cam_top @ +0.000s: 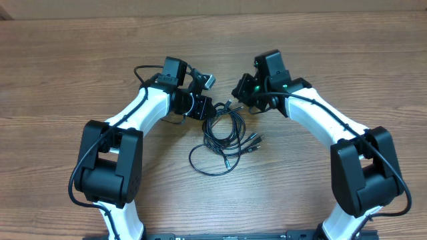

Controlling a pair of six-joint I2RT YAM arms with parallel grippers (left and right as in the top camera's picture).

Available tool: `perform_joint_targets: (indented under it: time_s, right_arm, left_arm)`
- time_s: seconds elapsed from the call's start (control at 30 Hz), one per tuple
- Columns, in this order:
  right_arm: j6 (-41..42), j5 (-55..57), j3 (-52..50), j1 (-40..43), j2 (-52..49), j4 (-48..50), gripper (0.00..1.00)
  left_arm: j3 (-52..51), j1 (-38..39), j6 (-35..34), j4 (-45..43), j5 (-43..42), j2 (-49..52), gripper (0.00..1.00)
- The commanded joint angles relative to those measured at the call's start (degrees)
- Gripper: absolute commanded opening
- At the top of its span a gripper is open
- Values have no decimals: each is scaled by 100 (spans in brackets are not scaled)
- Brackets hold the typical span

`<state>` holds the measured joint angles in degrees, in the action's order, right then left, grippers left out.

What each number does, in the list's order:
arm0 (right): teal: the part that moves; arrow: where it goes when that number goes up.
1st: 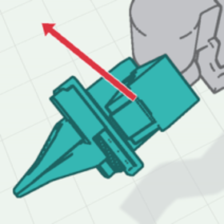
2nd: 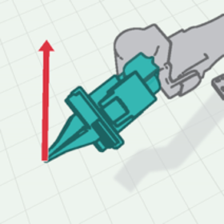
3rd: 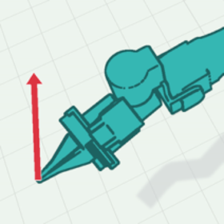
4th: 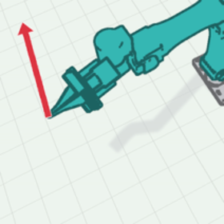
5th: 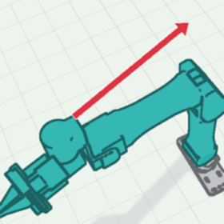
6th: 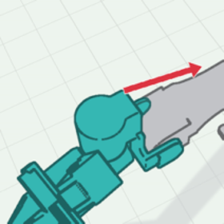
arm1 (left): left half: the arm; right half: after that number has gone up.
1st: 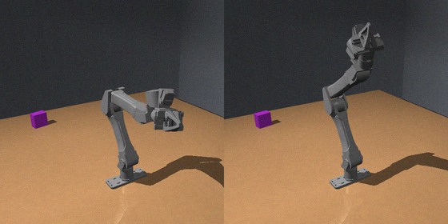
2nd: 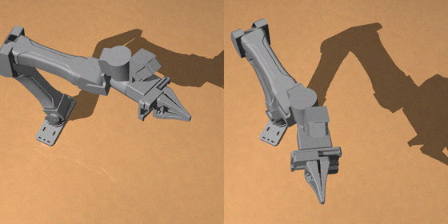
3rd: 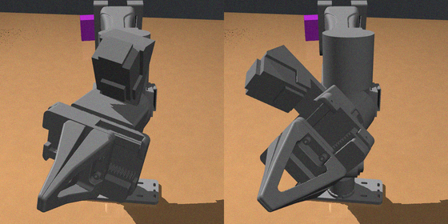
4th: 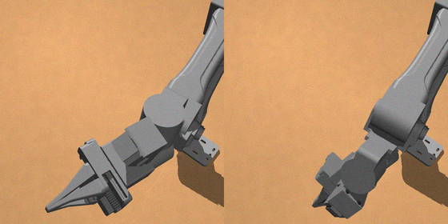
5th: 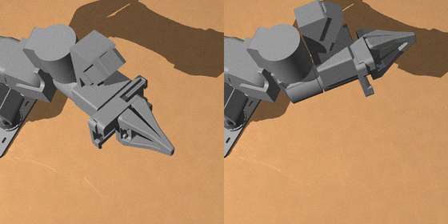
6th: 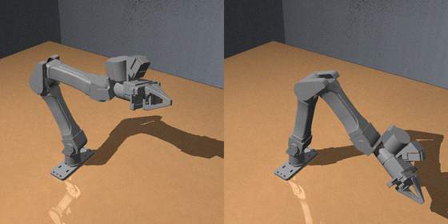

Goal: Untangle cables

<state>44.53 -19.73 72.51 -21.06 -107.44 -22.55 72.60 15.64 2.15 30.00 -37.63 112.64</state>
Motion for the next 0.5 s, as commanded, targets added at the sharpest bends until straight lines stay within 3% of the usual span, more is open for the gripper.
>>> perform_joint_targets:
  time_s: [0.0,0.47]
  right_arm:
    - [-109,-70,35,35,-2,195,4]
    - [-129,529,20,-337,-7,-413,4]
  left_arm:
    - [131,2,177,-44,-278,70,4]
    - [131,2,175,-63,-444,70,4]
